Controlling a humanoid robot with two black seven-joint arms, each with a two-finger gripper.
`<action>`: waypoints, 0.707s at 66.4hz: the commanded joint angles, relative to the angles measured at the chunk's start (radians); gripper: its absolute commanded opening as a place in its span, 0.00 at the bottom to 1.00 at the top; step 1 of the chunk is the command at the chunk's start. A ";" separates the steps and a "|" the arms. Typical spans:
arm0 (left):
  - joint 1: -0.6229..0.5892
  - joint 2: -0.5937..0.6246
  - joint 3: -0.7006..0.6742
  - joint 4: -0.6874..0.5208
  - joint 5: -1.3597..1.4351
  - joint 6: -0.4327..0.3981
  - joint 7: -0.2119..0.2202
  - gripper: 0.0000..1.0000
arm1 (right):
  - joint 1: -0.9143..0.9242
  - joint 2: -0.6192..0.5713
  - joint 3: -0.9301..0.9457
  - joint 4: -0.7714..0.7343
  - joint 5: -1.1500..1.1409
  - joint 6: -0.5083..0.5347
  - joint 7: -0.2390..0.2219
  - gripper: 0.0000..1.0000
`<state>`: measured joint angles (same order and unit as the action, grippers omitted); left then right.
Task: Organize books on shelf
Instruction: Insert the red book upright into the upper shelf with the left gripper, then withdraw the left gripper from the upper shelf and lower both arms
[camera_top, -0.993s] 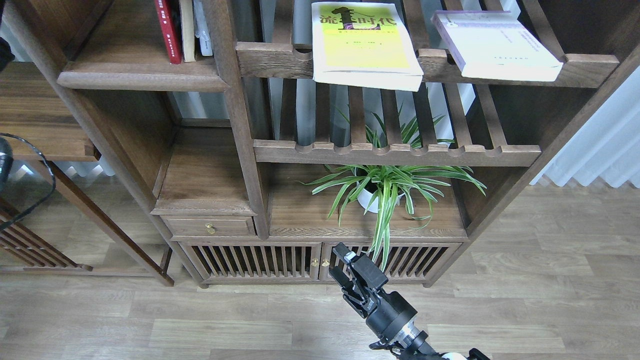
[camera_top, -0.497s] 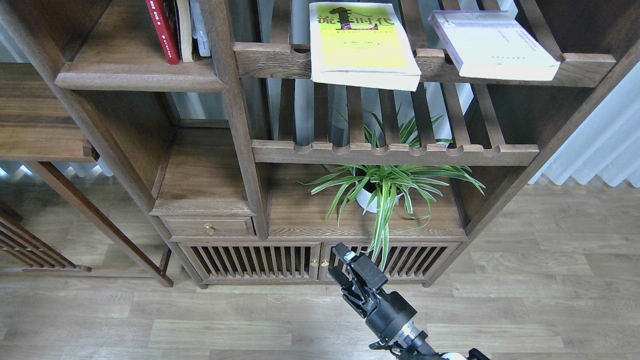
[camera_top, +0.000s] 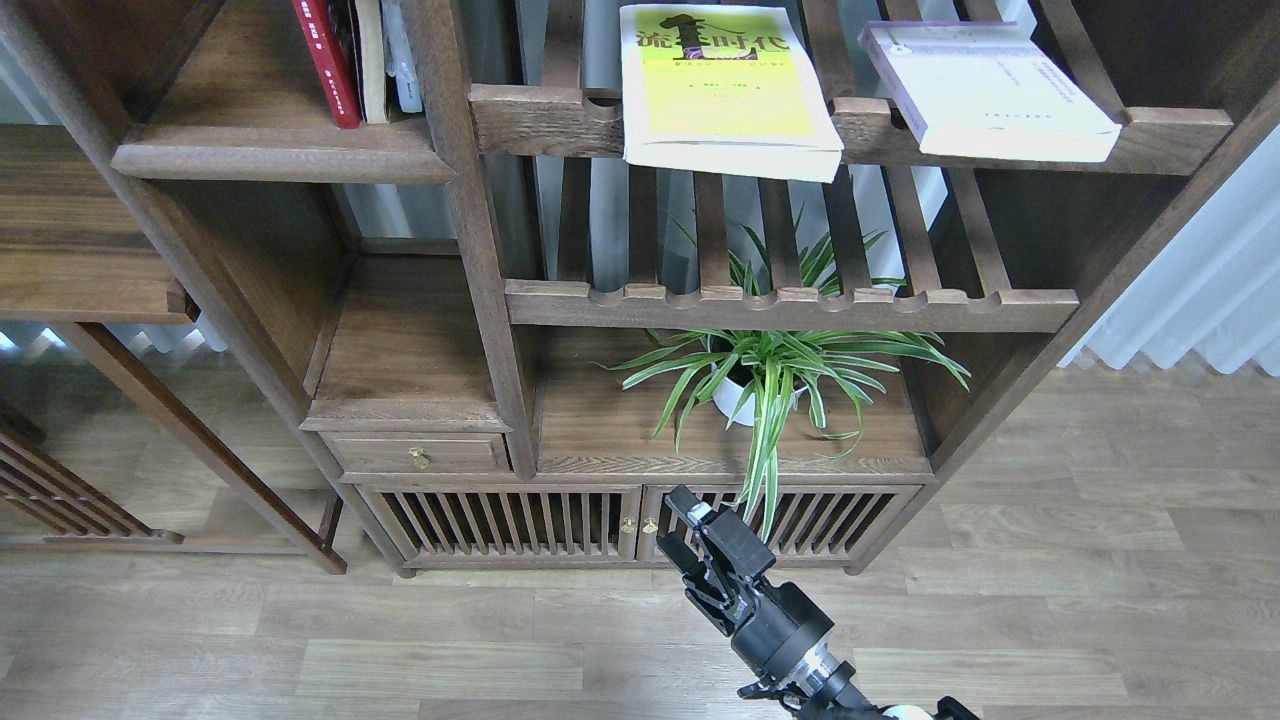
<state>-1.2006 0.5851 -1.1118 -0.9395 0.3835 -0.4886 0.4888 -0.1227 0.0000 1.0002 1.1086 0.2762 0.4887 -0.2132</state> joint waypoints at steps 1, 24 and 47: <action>0.052 0.012 -0.043 -0.056 0.000 0.000 0.000 1.00 | 0.000 0.000 0.000 -0.001 0.000 0.000 0.000 0.99; 0.248 0.019 -0.138 -0.180 -0.035 0.000 0.000 1.00 | -0.009 0.000 0.002 0.066 0.000 0.000 0.000 0.99; 0.478 0.018 -0.178 -0.374 -0.051 0.000 0.000 0.99 | -0.014 0.000 0.006 0.129 -0.002 -0.022 0.001 0.99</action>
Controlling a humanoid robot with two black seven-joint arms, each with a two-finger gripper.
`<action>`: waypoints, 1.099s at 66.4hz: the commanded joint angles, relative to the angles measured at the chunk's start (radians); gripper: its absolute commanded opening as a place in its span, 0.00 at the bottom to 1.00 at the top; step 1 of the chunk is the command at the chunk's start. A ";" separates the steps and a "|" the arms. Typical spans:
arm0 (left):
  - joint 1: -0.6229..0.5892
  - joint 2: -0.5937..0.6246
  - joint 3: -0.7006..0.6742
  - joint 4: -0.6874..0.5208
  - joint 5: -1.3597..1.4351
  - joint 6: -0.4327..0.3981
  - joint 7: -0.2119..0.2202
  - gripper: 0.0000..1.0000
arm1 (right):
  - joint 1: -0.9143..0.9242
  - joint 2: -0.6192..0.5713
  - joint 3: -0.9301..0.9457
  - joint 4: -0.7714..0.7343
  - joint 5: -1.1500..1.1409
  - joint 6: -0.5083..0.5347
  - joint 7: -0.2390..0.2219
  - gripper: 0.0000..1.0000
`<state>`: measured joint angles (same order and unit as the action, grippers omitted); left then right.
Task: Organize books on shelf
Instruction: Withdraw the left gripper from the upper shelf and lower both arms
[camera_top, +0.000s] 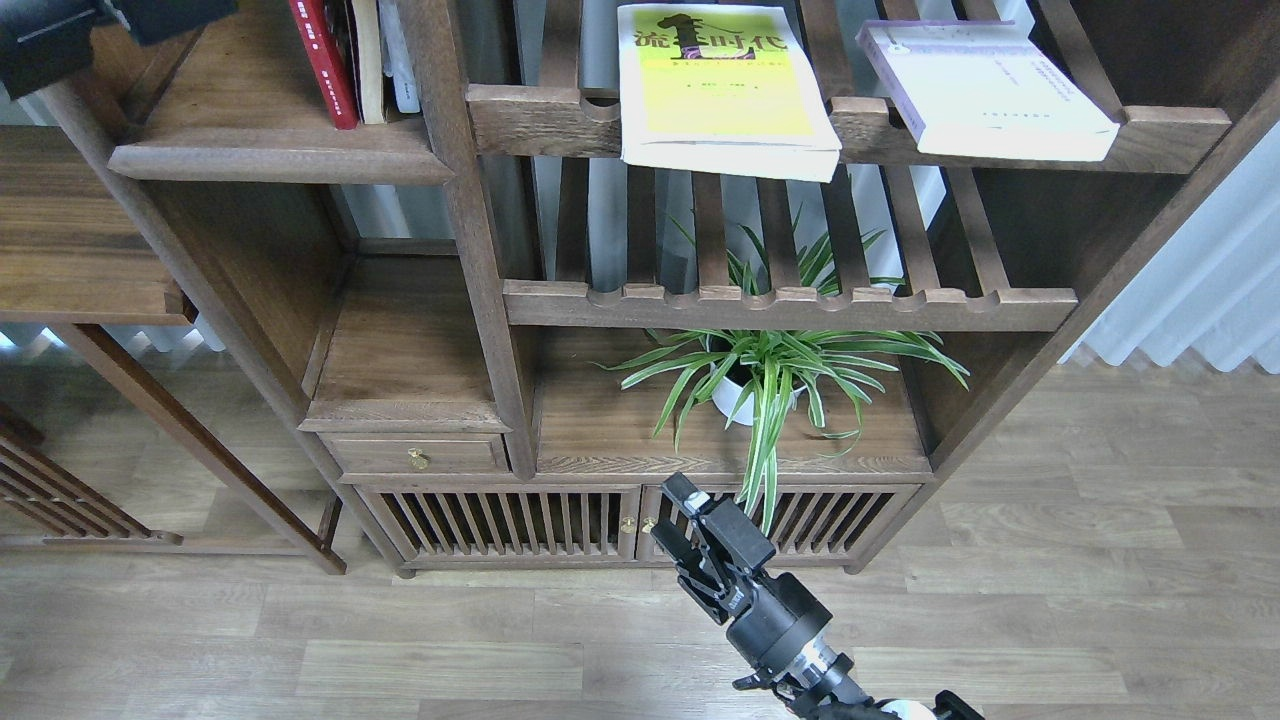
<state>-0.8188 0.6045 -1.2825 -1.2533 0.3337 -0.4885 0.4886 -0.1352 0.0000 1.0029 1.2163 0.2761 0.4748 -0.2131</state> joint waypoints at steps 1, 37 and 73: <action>0.119 -0.003 -0.011 -0.070 -0.001 0.000 0.000 0.99 | -0.003 0.000 0.006 0.028 0.000 -0.010 0.001 0.99; 0.403 -0.295 -0.044 0.047 -0.168 0.000 0.000 1.00 | -0.057 0.000 0.102 0.166 0.006 -0.067 0.001 0.99; 0.520 -0.509 -0.037 0.213 -0.335 0.000 0.000 1.00 | -0.116 0.000 0.123 0.224 0.008 -0.064 0.001 0.99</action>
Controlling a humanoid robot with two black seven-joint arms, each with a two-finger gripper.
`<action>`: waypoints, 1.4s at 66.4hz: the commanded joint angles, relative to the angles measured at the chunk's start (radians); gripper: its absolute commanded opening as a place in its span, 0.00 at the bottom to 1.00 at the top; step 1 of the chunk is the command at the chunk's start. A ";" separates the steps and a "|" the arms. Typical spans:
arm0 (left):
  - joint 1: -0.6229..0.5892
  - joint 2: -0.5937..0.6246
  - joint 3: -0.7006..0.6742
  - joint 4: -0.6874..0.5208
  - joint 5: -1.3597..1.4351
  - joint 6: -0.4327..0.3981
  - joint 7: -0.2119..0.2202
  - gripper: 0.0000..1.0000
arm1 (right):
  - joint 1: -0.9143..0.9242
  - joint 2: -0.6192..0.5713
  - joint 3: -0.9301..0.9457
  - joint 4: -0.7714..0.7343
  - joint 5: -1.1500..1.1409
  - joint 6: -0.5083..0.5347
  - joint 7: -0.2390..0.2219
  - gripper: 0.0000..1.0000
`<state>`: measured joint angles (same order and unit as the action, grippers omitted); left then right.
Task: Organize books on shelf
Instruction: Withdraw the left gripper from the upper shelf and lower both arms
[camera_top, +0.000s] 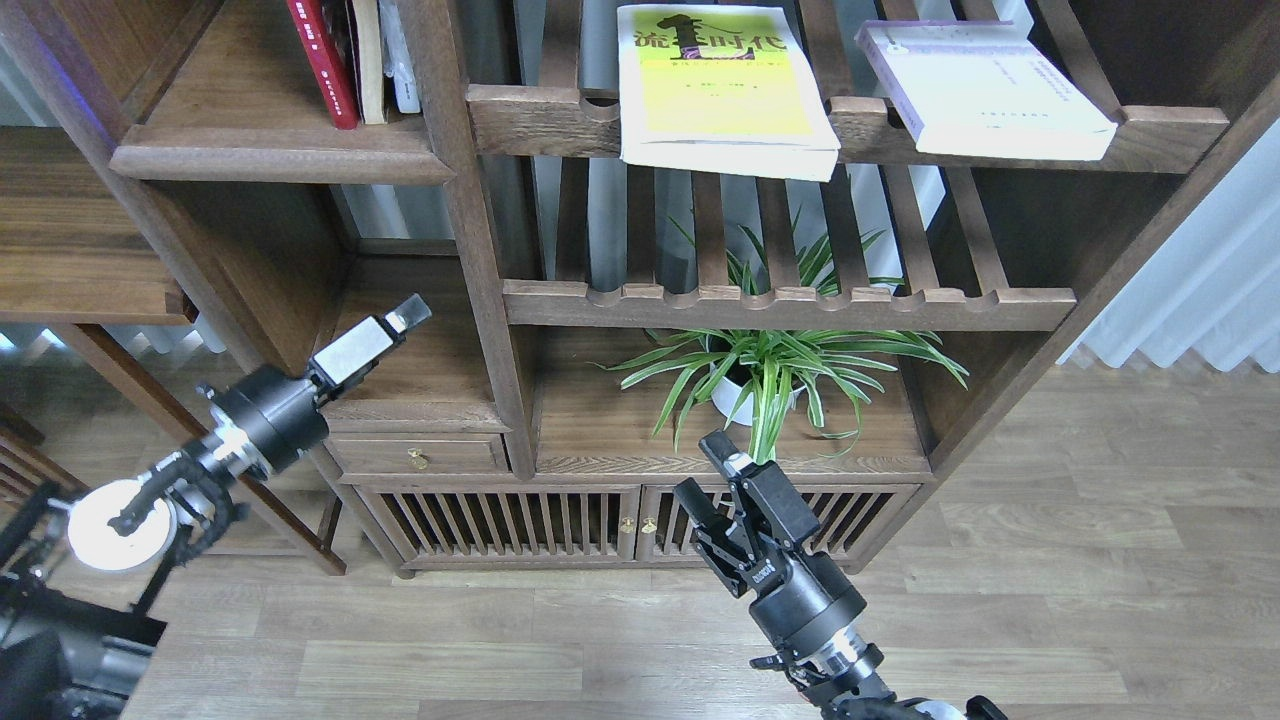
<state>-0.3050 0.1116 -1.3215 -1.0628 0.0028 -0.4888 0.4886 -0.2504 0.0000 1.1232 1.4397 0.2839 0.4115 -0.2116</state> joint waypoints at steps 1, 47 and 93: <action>0.004 -0.019 0.005 0.026 -0.004 0.000 0.000 1.00 | -0.001 0.000 0.003 0.001 0.000 0.000 0.000 0.99; 0.004 -0.007 0.010 0.020 -0.041 0.000 0.000 1.00 | 0.011 0.000 0.035 0.005 0.000 -0.002 0.003 0.99; -0.039 -0.061 -0.021 0.093 -0.144 0.000 0.000 1.00 | 0.086 0.000 0.170 0.080 0.003 -0.007 0.003 0.99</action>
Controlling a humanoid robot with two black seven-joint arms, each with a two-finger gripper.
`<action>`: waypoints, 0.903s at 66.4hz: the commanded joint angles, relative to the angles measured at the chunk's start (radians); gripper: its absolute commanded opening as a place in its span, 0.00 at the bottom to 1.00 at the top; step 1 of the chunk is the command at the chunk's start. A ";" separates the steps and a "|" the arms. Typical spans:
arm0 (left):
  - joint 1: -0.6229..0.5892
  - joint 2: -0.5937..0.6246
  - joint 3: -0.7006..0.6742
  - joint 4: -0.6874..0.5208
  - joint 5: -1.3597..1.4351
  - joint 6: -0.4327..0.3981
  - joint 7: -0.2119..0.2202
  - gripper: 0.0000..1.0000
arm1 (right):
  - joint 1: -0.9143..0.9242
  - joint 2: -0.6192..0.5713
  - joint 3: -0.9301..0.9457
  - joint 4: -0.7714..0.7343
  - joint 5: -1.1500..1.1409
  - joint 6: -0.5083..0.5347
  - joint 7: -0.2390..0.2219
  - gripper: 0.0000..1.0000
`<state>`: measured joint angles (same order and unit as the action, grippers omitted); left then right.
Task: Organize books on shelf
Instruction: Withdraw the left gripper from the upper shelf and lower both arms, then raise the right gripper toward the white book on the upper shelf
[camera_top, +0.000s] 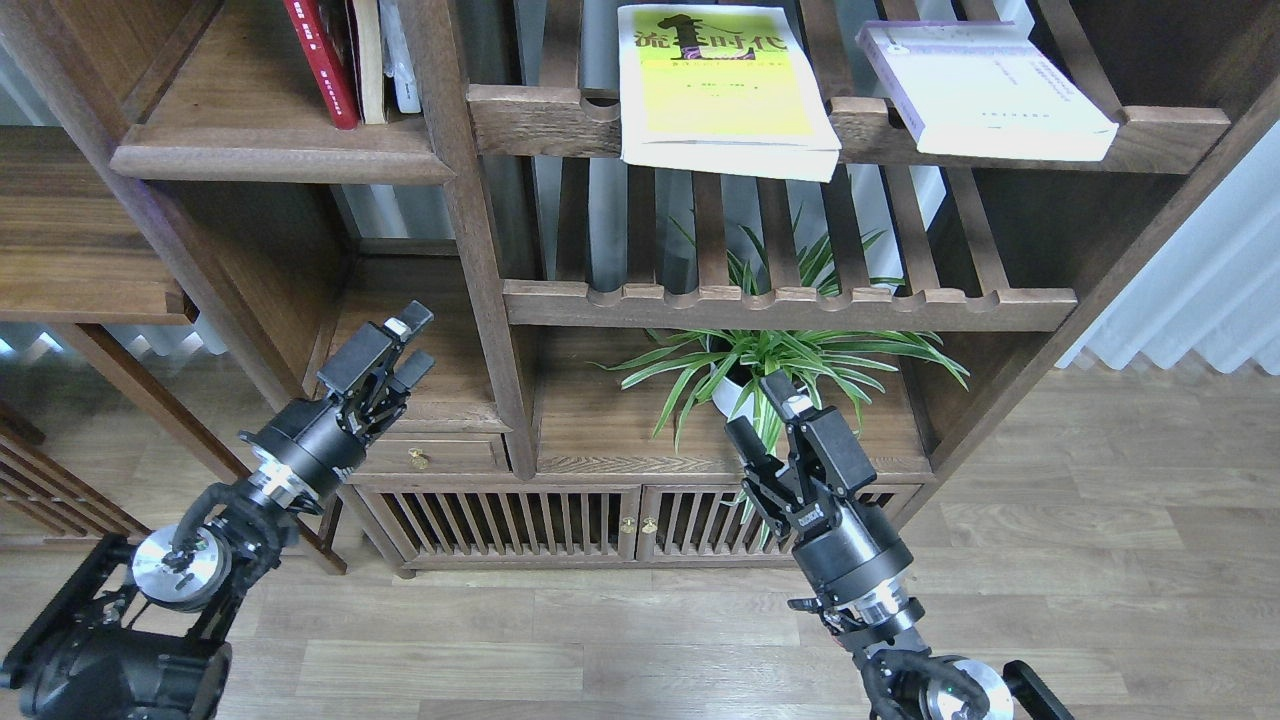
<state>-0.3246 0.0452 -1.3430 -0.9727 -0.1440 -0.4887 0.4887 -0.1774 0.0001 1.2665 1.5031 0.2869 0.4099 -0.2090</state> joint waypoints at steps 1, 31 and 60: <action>-0.021 0.005 0.001 0.005 0.003 0.000 0.000 1.00 | 0.013 0.000 0.030 0.017 0.000 -0.005 0.000 0.99; -0.076 0.008 -0.001 0.035 0.004 0.000 0.000 1.00 | 0.087 0.000 0.047 0.023 -0.002 -0.052 0.033 0.99; -0.073 0.008 -0.004 0.034 0.003 0.000 0.000 1.00 | 0.099 0.000 0.051 0.022 -0.002 -0.056 0.040 0.99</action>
<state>-0.3991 0.0552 -1.3455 -0.9372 -0.1404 -0.4887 0.4887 -0.0705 0.0000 1.3205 1.5277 0.2853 0.3501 -0.1687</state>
